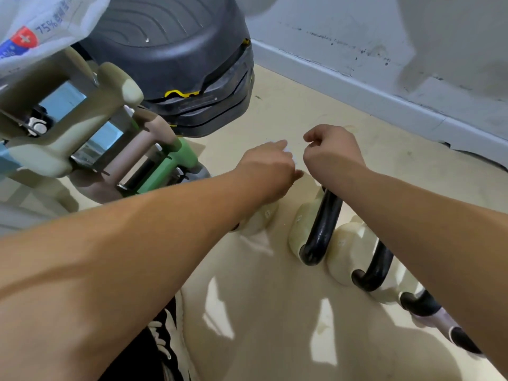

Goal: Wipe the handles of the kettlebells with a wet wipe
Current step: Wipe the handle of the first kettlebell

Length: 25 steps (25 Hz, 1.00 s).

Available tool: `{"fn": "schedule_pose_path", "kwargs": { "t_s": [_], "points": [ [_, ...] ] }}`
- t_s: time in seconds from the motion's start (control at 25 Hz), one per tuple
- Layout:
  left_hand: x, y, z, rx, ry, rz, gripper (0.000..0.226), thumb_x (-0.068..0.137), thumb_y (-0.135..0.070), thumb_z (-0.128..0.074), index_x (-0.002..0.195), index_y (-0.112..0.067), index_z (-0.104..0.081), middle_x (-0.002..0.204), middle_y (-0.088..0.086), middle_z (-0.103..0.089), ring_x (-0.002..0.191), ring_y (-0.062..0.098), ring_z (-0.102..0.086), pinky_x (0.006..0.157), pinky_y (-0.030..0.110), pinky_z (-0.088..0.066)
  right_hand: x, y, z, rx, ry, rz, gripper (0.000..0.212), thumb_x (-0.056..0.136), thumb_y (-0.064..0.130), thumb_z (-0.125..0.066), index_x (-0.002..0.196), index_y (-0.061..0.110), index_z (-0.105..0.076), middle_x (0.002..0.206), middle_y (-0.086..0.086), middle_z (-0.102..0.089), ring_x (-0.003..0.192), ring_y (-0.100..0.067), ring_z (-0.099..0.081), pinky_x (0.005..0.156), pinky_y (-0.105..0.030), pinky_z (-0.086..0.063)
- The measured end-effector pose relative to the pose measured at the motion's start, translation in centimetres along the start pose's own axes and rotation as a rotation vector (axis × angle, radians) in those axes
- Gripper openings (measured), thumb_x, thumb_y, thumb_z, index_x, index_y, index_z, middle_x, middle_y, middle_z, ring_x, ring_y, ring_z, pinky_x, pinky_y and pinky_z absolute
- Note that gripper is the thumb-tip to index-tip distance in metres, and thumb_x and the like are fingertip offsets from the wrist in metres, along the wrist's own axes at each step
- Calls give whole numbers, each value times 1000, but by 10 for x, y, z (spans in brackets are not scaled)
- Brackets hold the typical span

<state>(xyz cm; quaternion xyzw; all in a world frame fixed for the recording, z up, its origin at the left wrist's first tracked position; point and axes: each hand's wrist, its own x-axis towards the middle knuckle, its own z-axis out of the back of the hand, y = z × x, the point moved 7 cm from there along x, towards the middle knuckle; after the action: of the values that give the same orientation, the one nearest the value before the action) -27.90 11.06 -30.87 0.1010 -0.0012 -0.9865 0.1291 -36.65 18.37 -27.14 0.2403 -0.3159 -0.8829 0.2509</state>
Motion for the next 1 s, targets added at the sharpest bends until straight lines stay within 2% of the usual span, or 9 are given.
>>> {"fn": "schedule_pose_path", "kwargs": {
  "t_s": [0.08, 0.16, 0.28, 0.4, 0.52, 0.68, 0.8, 0.92, 1.0],
  "points": [
    [15, 4, 12, -50, 203, 178, 21, 100, -18, -46, 111, -19, -64, 117, 5, -62, 105, 30, -57, 78, 37, -48, -4, 0, -5, -5, 21, -4, 49, 86, 11, -49, 131, 23, -62, 113, -3, -67, 75, -19, -63, 82, -33, -55],
    [25, 7, 25, -78, 144, 270, 27, 87, 1, -49, 102, -18, -60, 93, 2, -57, 88, 28, -57, 67, 35, -43, -4, 1, -5, -18, 21, 3, 55, 84, 9, -49, 137, 22, -59, 123, -1, -64, 87, -20, -61, 89, -35, -54],
    [22, 20, 14, -246, 96, 373, 42, 84, 3, -48, 118, -18, -60, 111, 5, -56, 101, 30, -58, 74, 37, -46, -1, 4, 1, -49, -5, 18, 57, 85, 8, -48, 140, 21, -55, 138, -2, -56, 100, -24, -62, 92, -41, -55],
    [11, 25, -2, -335, 220, 428, 41, 89, -9, -56, 128, -18, -55, 122, 7, -57, 104, 31, -58, 80, 37, -50, -1, 9, 0, -71, 7, 24, 54, 86, 10, -49, 139, 20, -57, 138, -4, -56, 109, -28, -62, 93, -41, -55],
    [-13, 19, 0, -187, 130, 397, 58, 90, -13, -62, 143, -19, -37, 106, 8, -49, 89, 33, -58, 61, 33, -40, -3, 15, -5, -56, 41, 16, 51, 87, 12, -51, 137, 18, -58, 135, -4, -60, 107, -30, -64, 93, -43, -56],
    [-60, 2, 1, 53, 47, 322, 76, 100, -24, -46, 160, -7, -3, 135, 19, -45, 114, 33, -56, 77, 37, -39, -8, 23, -18, -12, 112, 48, 48, 89, 12, -54, 137, 9, -59, 135, -10, -61, 118, -30, -59, 99, -37, -50],
    [-53, 2, 13, 14, -23, 348, 62, 105, -47, -30, 151, -6, -29, 126, 18, -50, 102, 34, -57, 70, 38, -37, -1, 20, -17, 165, 73, -36, 42, 86, 3, -53, 126, 6, -66, 129, -12, -64, 117, -30, -59, 97, -33, -49],
    [-13, 13, 27, -67, -19, 382, 28, 101, -28, -49, 124, -11, -46, 97, 7, -54, 89, 33, -60, 62, 36, -35, 8, 14, -7, 245, -17, -118, 35, 82, 1, -51, 109, 9, -72, 110, -9, -69, 103, -31, -64, 89, -35, -56],
    [9, 18, 20, -113, 166, 422, 37, 93, -10, -57, 127, -13, -43, 88, 4, -47, 88, 32, -55, 66, 38, -41, 12, 7, -2, 225, -47, -150, 34, 84, 4, -50, 109, 11, -72, 104, -5, -67, 97, -29, -64, 84, -31, -54]
  ]
}}
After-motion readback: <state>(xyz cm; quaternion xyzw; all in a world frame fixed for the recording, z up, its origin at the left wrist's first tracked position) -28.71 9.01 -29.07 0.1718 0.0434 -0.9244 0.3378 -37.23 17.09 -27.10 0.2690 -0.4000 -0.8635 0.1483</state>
